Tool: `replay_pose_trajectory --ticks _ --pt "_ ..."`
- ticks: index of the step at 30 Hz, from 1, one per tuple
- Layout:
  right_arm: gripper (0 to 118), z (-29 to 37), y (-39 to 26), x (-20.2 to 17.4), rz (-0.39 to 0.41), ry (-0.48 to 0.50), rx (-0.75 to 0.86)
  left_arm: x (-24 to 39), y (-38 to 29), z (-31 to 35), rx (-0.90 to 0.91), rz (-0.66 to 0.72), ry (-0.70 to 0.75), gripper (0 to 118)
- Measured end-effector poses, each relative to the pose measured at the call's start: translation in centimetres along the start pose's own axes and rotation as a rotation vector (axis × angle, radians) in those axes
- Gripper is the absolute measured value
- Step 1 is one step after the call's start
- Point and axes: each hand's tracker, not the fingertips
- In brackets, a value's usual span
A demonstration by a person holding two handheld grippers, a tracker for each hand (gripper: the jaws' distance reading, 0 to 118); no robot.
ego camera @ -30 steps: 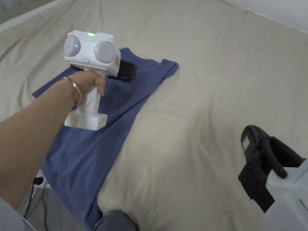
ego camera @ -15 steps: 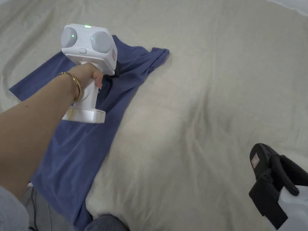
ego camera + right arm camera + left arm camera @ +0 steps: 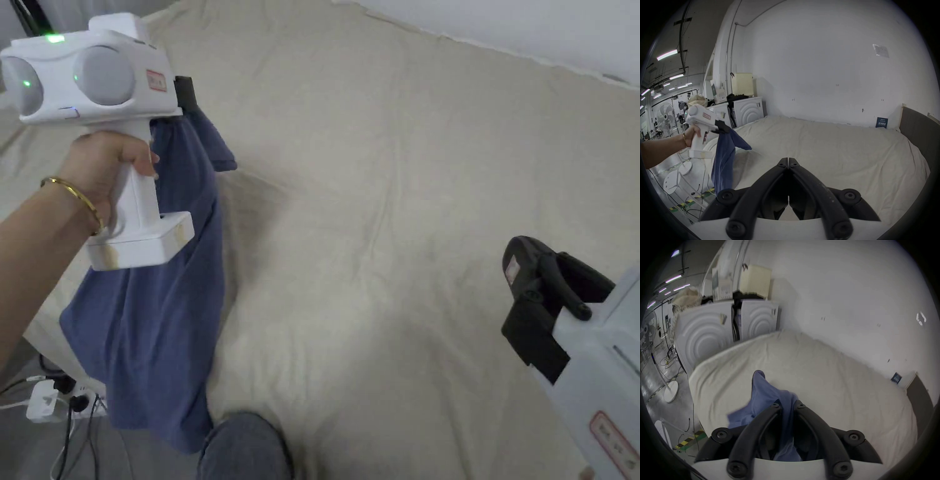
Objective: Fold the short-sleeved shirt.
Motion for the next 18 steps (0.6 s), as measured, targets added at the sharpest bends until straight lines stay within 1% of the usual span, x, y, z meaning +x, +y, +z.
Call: replay_pose_trajectory --ticks 4,6,8,10,12,15,16,18 --pt "1 3.5 0.1 0.5 -0.02 -0.004 0.045 2.7 4.6 8.5 0.177 -0.089 -0.088 12" --pt "1 5.1 0.3 1.0 -0.01 -0.026 0.059 4.6 7.2 12.5 0.26 -0.095 -0.131 12" --pt "1 6.8 0.4 1.5 0.011 -0.05 0.089 6.8 9.3 16.3 0.319 -0.088 -0.217 12" --pt "1 8.4 0.7 2.3 0.004 -0.081 0.104 9.5 11.3 19.6 0.37 -0.113 -0.275 12" --pt "1 10.1 1.0 3.3 -0.018 -0.112 0.137 12.0 13.0 22.0 0.421 -0.134 -0.329 12" --pt "1 12.9 1.5 4.7 0.011 -0.192 0.186 16.2 15.2 24.8 0.477 -0.14 -0.414 12" --pt "1 13.8 1.7 5.3 0.018 -0.225 0.19 17.9 15.0 26.1 0.495 -0.137 -0.441 12" --pt "1 15.5 1.9 6.4 0.02 -0.259 0.194 21.2 15.7 26.9 0.494 -0.138 -0.494 12"
